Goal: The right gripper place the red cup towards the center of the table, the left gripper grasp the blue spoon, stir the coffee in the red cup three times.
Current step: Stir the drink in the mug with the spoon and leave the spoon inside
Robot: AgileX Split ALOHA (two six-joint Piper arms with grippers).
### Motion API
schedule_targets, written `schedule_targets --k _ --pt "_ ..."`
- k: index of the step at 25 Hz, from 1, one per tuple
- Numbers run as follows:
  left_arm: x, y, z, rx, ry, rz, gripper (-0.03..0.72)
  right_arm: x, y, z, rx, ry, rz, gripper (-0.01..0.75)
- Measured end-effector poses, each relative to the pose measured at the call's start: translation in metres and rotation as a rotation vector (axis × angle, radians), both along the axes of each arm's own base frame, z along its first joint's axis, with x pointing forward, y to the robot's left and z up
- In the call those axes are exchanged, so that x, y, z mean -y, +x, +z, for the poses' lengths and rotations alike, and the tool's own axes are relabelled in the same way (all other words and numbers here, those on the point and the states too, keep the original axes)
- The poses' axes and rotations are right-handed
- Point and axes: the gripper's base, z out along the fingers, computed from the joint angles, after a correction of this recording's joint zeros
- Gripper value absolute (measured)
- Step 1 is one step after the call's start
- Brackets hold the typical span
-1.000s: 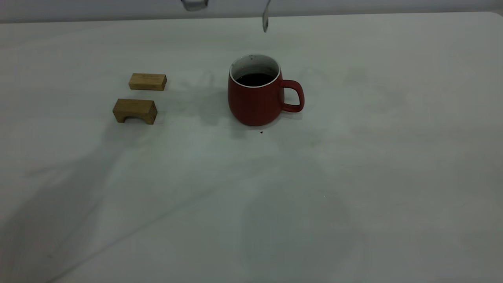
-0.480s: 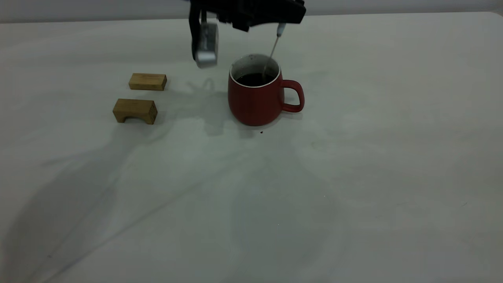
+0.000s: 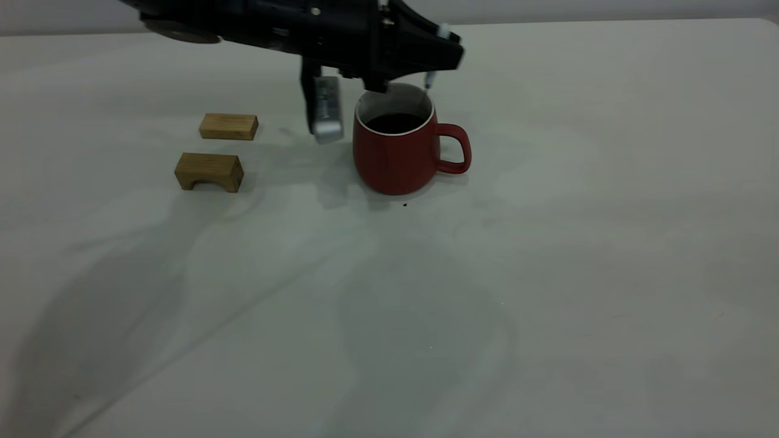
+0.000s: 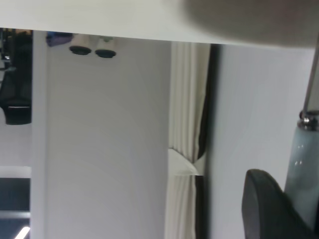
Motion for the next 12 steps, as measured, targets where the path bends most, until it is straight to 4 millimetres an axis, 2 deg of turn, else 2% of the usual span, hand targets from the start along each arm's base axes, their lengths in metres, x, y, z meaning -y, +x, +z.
schedule_targets --k 3,5,12 --pt "-0.016 0.007 0.0 0.001 -0.001 0.035 0.151 0.0 0.0 0.0 0.0 0.0 0.0 0.491" --pt "-0.021 0.01 0.0 0.006 0.003 0.055 0.151 0.0 0.0 0.0 0.0 0.0 0.0 0.491" --pt "-0.012 0.011 -0.001 0.067 0.028 0.07 0.151 0.0 0.0 0.0 0.0 0.0 0.0 0.491"
